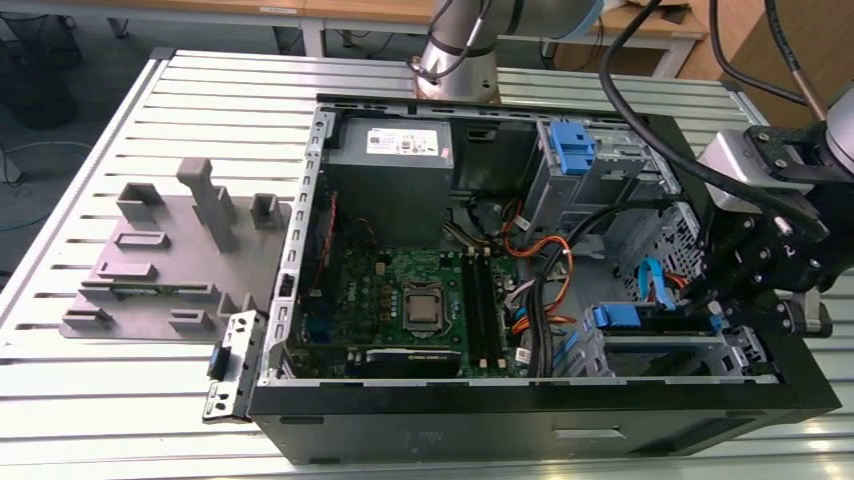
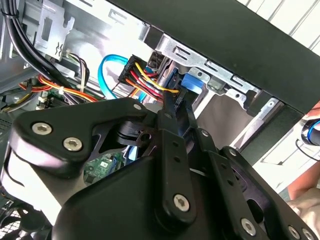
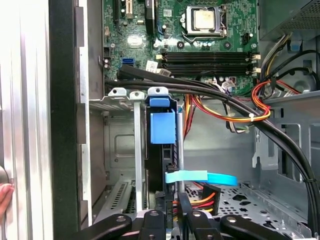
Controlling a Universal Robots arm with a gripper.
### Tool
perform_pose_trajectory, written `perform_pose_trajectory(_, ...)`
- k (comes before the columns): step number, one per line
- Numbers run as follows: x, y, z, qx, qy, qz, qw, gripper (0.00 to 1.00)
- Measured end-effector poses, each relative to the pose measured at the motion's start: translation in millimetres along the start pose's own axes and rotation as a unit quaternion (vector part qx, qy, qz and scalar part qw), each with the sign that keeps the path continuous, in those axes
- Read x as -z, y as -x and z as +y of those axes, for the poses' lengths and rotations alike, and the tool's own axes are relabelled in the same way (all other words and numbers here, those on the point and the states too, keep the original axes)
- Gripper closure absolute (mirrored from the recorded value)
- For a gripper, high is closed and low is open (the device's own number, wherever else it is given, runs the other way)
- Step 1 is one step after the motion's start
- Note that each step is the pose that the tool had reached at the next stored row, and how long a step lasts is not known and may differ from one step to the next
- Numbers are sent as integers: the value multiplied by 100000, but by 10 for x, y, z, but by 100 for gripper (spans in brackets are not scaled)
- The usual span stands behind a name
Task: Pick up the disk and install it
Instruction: 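Insert the second disk wire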
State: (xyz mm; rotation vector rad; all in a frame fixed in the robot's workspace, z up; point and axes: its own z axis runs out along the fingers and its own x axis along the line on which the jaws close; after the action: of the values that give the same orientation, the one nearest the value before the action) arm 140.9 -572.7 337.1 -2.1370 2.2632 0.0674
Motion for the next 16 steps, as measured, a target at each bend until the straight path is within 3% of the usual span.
perform_pose_trajectory(9,-19,92,-19,166,7,4,100000,76)
perform_pose_trajectory(16,-23,100,-22,182,9,38,100000,76)
